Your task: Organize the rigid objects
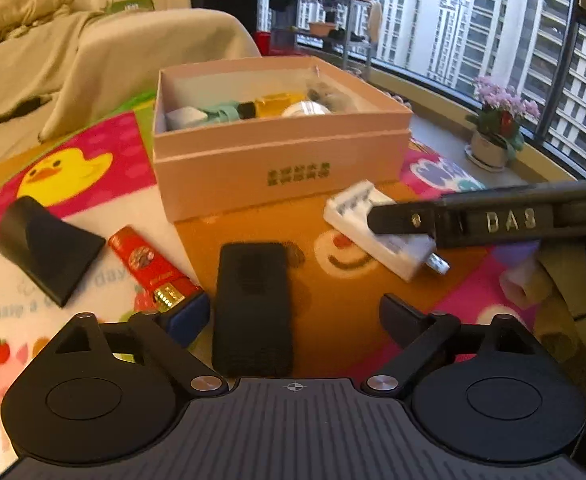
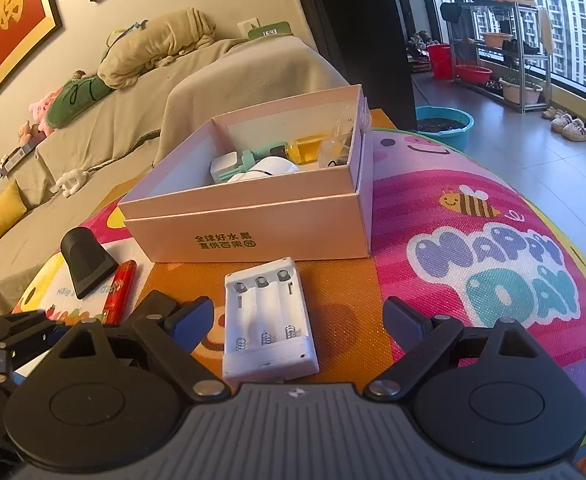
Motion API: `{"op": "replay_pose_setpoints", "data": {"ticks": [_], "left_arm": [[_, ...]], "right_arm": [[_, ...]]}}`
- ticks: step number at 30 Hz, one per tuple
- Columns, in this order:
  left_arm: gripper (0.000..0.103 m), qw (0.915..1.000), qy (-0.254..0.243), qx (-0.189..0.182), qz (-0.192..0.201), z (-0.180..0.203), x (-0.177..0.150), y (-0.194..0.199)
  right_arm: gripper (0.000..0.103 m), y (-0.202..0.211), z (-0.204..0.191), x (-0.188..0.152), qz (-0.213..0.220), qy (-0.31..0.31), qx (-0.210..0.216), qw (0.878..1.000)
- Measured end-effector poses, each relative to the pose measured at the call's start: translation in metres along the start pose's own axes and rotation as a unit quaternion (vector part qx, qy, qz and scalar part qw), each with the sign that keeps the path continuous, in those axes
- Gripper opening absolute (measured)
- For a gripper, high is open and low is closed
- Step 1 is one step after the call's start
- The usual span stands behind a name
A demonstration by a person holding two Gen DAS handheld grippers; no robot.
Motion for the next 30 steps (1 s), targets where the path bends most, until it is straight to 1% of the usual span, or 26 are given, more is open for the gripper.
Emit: {"op": "replay_pose_setpoints", "data": {"ticks": [1, 2, 3, 4, 6, 7, 8, 9, 10, 13, 15, 17, 20, 22, 24, 25, 27, 28, 30], "left_arm": [[0.076, 1.0, -0.004, 0.007, 0.004, -0.002, 0.001, 0.0], [0.05, 0.9997, -0.012, 0.02, 0.009, -0.005, 0.002, 0.002], [0.043, 0.9994, -0.017, 0.027, 0.013, -0.008, 0.003, 0.004], [0.043, 0.9996, -0.015, 0.02, 0.009, -0.01, 0.002, 0.007], [0.043, 1.0, -0.003, 0.004, 0.001, -0.015, -0.003, 0.013], [0.043, 1.0, -0.002, 0.002, 0.0, -0.016, -0.005, 0.016], [0.043, 1.0, -0.004, 0.001, 0.0, -0.017, -0.008, 0.019], [0.043, 1.0, -0.006, -0.002, 0.0, -0.018, -0.011, 0.022], [0.043, 1.0, -0.008, -0.006, -0.002, -0.017, -0.014, 0.025], [0.043, 0.9996, -0.007, -0.028, -0.001, -0.017, -0.017, 0.038], [0.043, 0.9992, -0.004, -0.038, 0.014, -0.02, -0.009, 0.049], [0.043, 0.9984, 0.001, -0.041, 0.039, -0.025, 0.008, 0.059], [0.043, 0.9945, 0.01, -0.026, 0.101, -0.038, 0.058, 0.073], [0.043, 0.988, 0.032, -0.008, 0.151, -0.05, 0.099, 0.079], [0.044, 0.9775, 0.065, -0.004, 0.201, -0.059, 0.137, 0.077], [0.044, 0.9749, 0.076, -0.001, 0.209, -0.062, 0.152, 0.068], [0.044, 0.9799, 0.089, 0.004, 0.178, -0.066, 0.168, 0.038], [0.044, 0.9812, 0.102, -0.002, 0.164, -0.068, 0.17, 0.025], [0.044, 0.9798, 0.132, -0.005, 0.15, -0.074, 0.165, 0.013]], "right_arm": [[0.091, -0.002, -0.001, 0.0, -0.004, 0.007, -0.003, 1.0], [0.088, -0.003, -0.004, 0.0, -0.009, 0.017, -0.004, 1.0], [0.085, -0.005, -0.007, 0.0, -0.015, 0.032, -0.003, 0.999], [0.08, -0.008, -0.012, -0.001, -0.024, 0.051, -0.003, 0.998], [0.077, -0.013, -0.02, -0.003, -0.042, 0.086, -0.005, 0.995], [0.074, -0.017, -0.025, -0.005, -0.052, 0.108, -0.009, 0.993], [0.065, -0.02, -0.029, -0.006, -0.06, 0.13, -0.016, 0.99], [0.059, -0.023, -0.033, -0.007, -0.065, 0.152, -0.023, 0.986], [0.048, -0.024, -0.039, -0.007, -0.069, 0.17, -0.02, 0.983], [0.047, -0.019, -0.057, -0.011, -0.095, 0.191, 0.011, 0.977], [0.047, -0.009, -0.068, -0.01, -0.097, 0.203, 0.029, 0.974], [0.047, 0.011, -0.079, 0.002, -0.08, 0.213, 0.048, 0.973], [0.047, 0.04, -0.09, 0.035, -0.03, 0.215, 0.058, 0.974], [0.047, 0.061, -0.093, 0.064, 0.017, 0.217, 0.05, 0.975], [0.047, 0.076, -0.094, 0.085, 0.055, 0.22, 0.042, 0.973], [0.047, 0.08, -0.094, 0.091, 0.068, 0.222, 0.039, 0.972], [0.047, 0.083, -0.09, 0.101, 0.085, 0.224, 0.023, 0.971], [0.047, 0.082, -0.087, 0.103, 0.088, 0.22, 0.014, 0.971], [0.047, 0.08, -0.08, 0.101, 0.084, 0.211, 0.007, 0.974]]}}
Point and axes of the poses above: each gripper's, at about its wrist camera, not at the fingertips, and y roughly against the way its jaws point, z to its right, x to its top, the point moved 10 cm from there along -y, roughly the way its jaws point, and after that the axes turned 12 degrees about x, right-handed, at the moved point
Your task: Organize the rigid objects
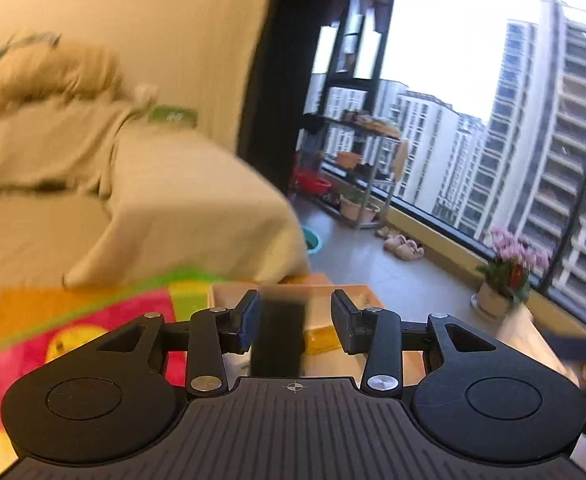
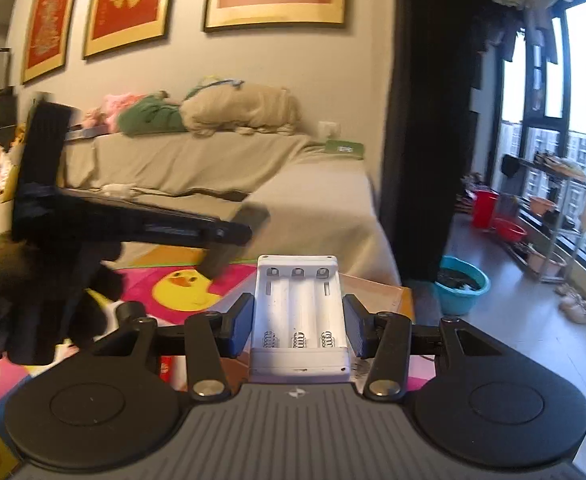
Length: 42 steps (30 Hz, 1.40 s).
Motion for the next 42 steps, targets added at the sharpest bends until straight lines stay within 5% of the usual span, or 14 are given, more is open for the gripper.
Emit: {"op": "replay_pose_setpoints", "data": {"ticks": [9, 15, 18, 24, 29, 39, 42], "left_arm": [[0.044, 0.9958, 0.02, 0.057, -0.069, -0.04, -0.091, 0.034], [0.043, 0.9902, 0.049, 0.084, -0.1, -0.07, -0.131, 0.052], [0.043, 0.9887, 0.072, 0.088, -0.098, -0.081, -0.137, 0.06], [0.043, 0.989, 0.09, 0.096, -0.066, -0.105, -0.125, 0.07], [0.043, 0.9865, 0.115, 0.111, -0.035, -0.137, -0.12, 0.087], [0.043, 0.978, 0.167, 0.123, -0.027, -0.184, -0.134, 0.116], [0.043, 0.9768, 0.175, 0.122, -0.022, -0.19, -0.134, 0.12]], "right_arm": [[0.047, -0.033, 0.033, -0.024, -0.048, -0.032, -0.024, 0.998], [0.048, -0.073, 0.05, 0.013, -0.029, -0.01, -0.05, 0.998], [0.06, -0.091, 0.05, 0.024, -0.033, -0.002, -0.076, 0.997], [0.065, -0.105, -0.01, -0.013, -0.079, 0.019, 0.013, 0.997], [0.065, -0.115, -0.08, -0.081, -0.171, 0.04, 0.094, 0.98], [0.065, -0.173, -0.112, -0.097, -0.192, 0.0, 0.082, 0.978], [0.05, -0.181, -0.123, -0.099, -0.2, -0.002, 0.092, 0.975]]}}
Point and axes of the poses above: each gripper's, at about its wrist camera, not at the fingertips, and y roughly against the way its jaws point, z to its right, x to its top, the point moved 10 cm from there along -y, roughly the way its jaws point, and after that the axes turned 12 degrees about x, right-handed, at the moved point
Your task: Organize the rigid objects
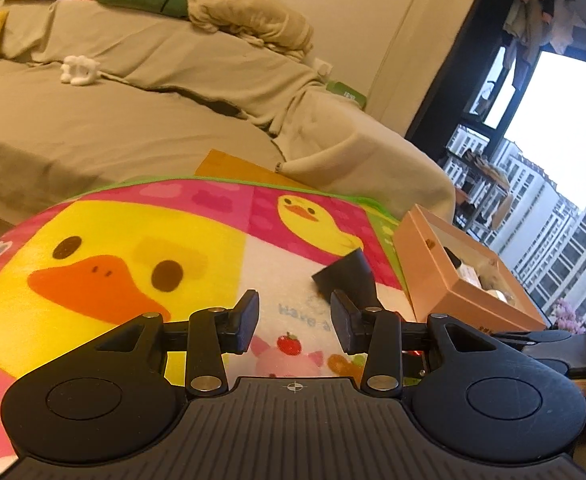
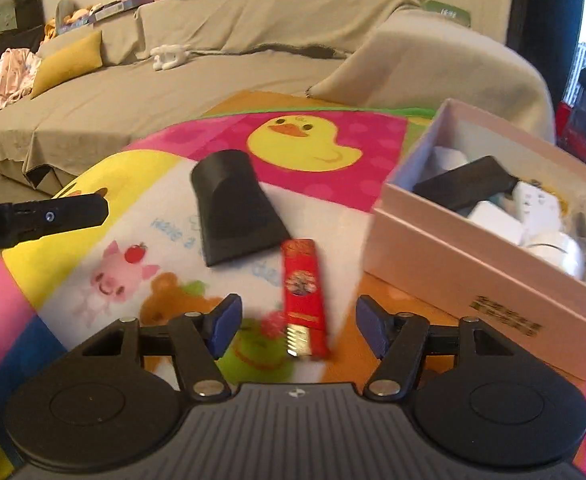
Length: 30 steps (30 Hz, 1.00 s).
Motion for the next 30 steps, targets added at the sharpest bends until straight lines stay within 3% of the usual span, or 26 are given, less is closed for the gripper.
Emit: {"op": "replay_pose_setpoints", "data": {"ticks": [2, 5, 11, 17, 18, 22, 23, 30], "left_arm": [[0.043, 1.0, 0.002, -0.002, 0.001, -0.001, 0.001, -0.001], [0.043, 1.0, 0.001, -0.003, 0.001, -0.001, 0.0, -0.002], [0.043, 0.9992, -0.033, -0.013, -0.015, 0.016, -0.012, 0.0], [0.043, 0.9969, -0.066, -0.026, -0.036, 0.03, -0.029, 0.002], [0.043, 0.9959, -0.077, -0.025, -0.041, 0.032, -0.033, 0.001], [0.043, 0.9914, -0.107, -0.03, -0.069, 0.041, -0.049, -0.004], [0.044, 0.9905, -0.115, -0.031, -0.069, 0.044, -0.052, -0.005], [0.049, 0.9828, -0.162, -0.048, -0.075, 0.069, -0.063, -0.006]], "right_arm": [[0.03, -0.001, -0.009, 0.001, -0.004, 0.014, 0.003, 1.0], [0.025, 0.001, -0.013, -0.001, -0.015, 0.019, 0.002, 1.0], [0.024, 0.03, 0.005, -0.023, -0.038, 0.003, -0.036, 0.999], [0.024, 0.059, 0.032, -0.045, -0.041, -0.019, -0.103, 0.994], [0.025, 0.061, 0.036, -0.046, -0.042, -0.022, -0.11, 0.993], [0.068, 0.066, 0.048, -0.047, -0.034, -0.027, -0.155, 0.987], [0.073, 0.066, 0.051, -0.048, -0.033, -0.032, -0.158, 0.986], [0.089, 0.069, 0.065, -0.055, 0.002, -0.073, -0.16, 0.984]]}}
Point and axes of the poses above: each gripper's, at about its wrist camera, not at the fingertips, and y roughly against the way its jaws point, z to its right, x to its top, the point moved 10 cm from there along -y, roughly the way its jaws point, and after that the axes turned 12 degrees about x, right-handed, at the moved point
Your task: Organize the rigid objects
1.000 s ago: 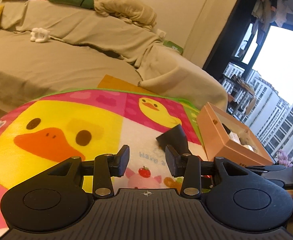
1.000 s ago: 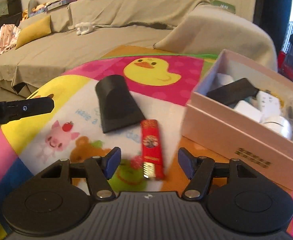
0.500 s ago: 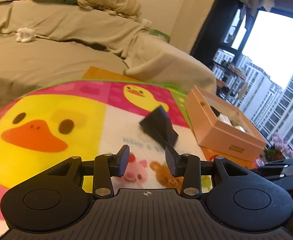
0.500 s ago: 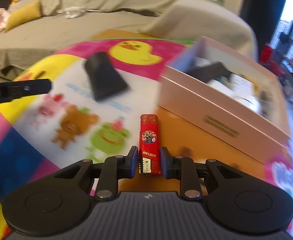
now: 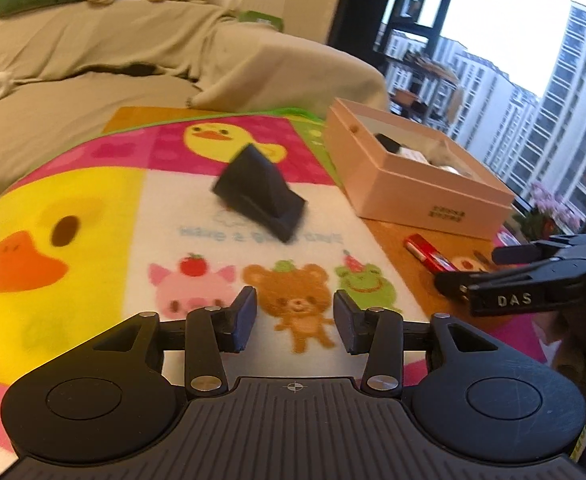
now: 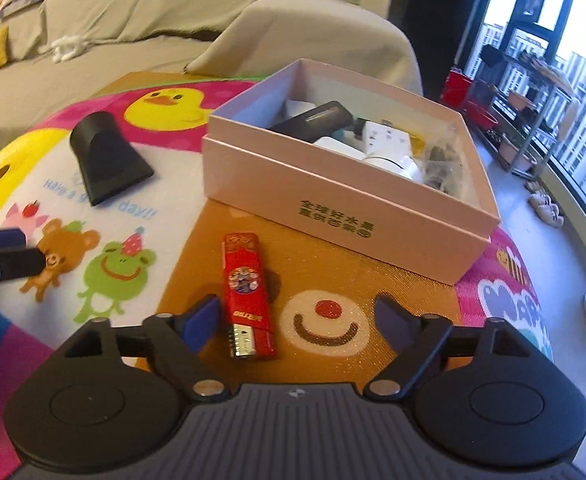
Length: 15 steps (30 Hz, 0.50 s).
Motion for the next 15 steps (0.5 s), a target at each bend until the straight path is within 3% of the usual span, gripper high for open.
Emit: {"op": "replay_pose_setpoints", "data": {"ticks": [5, 11, 13, 15], "left_arm": [[0.052, 0.9998, -0.017, -0.011, -0.007, 0.015, 0.002, -0.004], [0.053, 0.9987, -0.047, -0.015, -0.014, 0.034, 0.004, -0.012], [0.056, 0.9977, -0.065, -0.016, -0.016, 0.043, 0.003, -0.014], [0.065, 0.9968, -0.076, -0.016, -0.018, 0.05, 0.002, -0.015]], "right_arm": [[0.099, -0.001, 0.01, -0.007, 0.027, -0.038, 0.015, 0.999], [0.103, -0.004, 0.017, -0.011, 0.04, -0.064, 0.037, 0.996], [0.103, -0.004, 0.017, -0.011, 0.04, -0.064, 0.04, 0.996], [0.103, -0.004, 0.017, -0.012, 0.04, -0.063, 0.045, 0.996]]}}
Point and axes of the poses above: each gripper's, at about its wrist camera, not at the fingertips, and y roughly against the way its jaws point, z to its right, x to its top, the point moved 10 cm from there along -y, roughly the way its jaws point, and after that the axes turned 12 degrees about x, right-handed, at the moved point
